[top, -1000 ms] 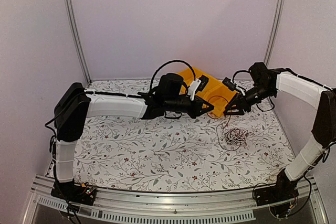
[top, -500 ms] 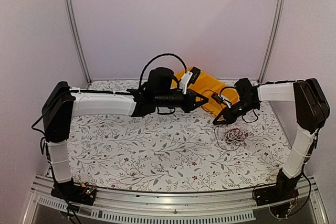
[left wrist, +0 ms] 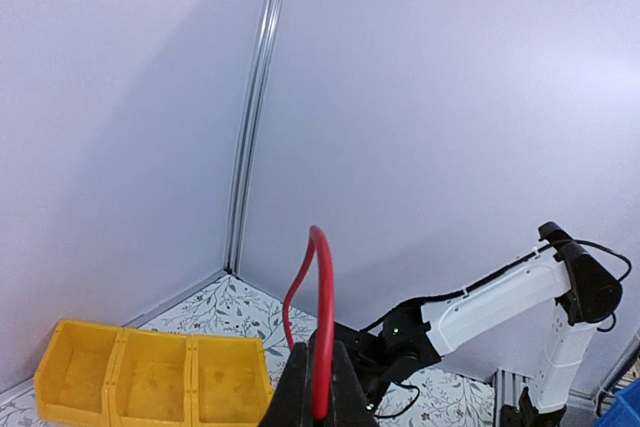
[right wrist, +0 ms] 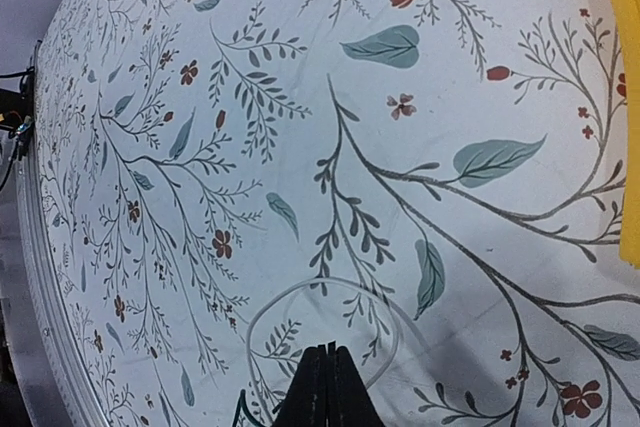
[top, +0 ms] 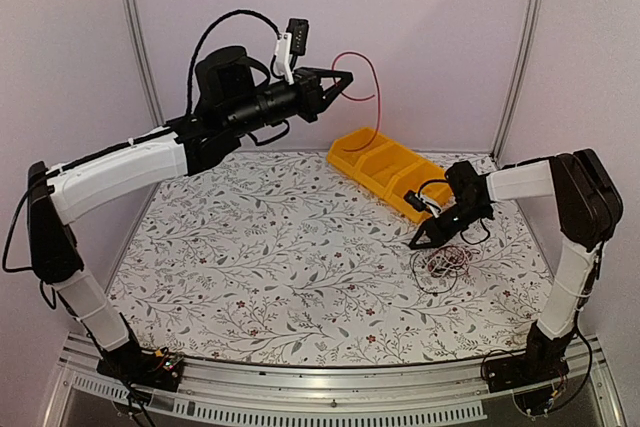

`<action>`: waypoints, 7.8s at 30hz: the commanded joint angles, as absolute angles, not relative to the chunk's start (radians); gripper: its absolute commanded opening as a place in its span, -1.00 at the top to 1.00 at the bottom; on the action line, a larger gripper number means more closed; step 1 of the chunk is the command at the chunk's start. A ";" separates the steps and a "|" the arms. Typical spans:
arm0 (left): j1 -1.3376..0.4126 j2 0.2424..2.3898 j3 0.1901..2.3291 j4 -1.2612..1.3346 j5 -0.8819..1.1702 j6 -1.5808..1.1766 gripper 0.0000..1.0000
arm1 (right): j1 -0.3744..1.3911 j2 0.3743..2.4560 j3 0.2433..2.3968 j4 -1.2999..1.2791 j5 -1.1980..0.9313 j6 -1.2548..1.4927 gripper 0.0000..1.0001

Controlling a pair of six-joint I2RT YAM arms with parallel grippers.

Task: Untangle the cables

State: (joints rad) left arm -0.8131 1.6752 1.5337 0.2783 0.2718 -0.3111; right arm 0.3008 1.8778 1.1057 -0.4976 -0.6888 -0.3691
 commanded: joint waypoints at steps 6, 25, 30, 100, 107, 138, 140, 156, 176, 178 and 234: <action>-0.779 1.702 1.523 0.253 0.265 -0.295 1.00 | 0.300 1.738 1.303 -0.679 -0.680 -0.489 0.44; -0.807 1.757 1.512 0.075 0.377 -0.236 1.00 | 0.401 1.704 1.850 -0.832 -0.726 -0.539 -0.37; -0.816 1.772 1.531 0.063 0.394 -0.235 1.00 | 0.448 1.706 1.861 -0.839 -0.744 -0.578 -0.31; -0.869 1.327 1.051 -0.198 -0.106 -0.523 -0.15 | 0.394 2.567 2.303 -0.041 -0.187 -0.676 0.81; -0.870 1.313 1.031 -0.188 -0.107 -0.528 -0.15 | 0.394 2.545 2.300 -0.110 -0.181 -0.699 0.01; -0.868 1.512 1.105 -0.038 0.002 -0.415 -0.16 | 0.387 2.316 2.156 -0.616 -0.209 -0.759 0.23; -0.868 1.501 1.095 -0.042 0.003 -0.422 -0.16 | 0.387 2.321 2.139 -0.605 -0.197 -0.744 0.36; -0.871 1.416 1.048 -0.113 -0.062 -0.483 -0.15 | 0.389 2.473 2.216 -0.508 -0.170 -0.668 0.93; -0.886 1.338 1.034 -0.263 -0.111 -0.527 -0.15 | 0.393 2.552 2.328 -0.324 -0.146 -0.599 1.00; -0.886 1.338 1.039 -0.278 -0.116 -0.524 -0.15 | 0.397 2.572 2.334 -0.295 -0.134 -0.608 1.00; -0.882 1.651 1.121 -0.053 0.098 -0.402 -0.16 | 0.303 1.478 1.317 -0.968 -0.362 -0.733 -0.65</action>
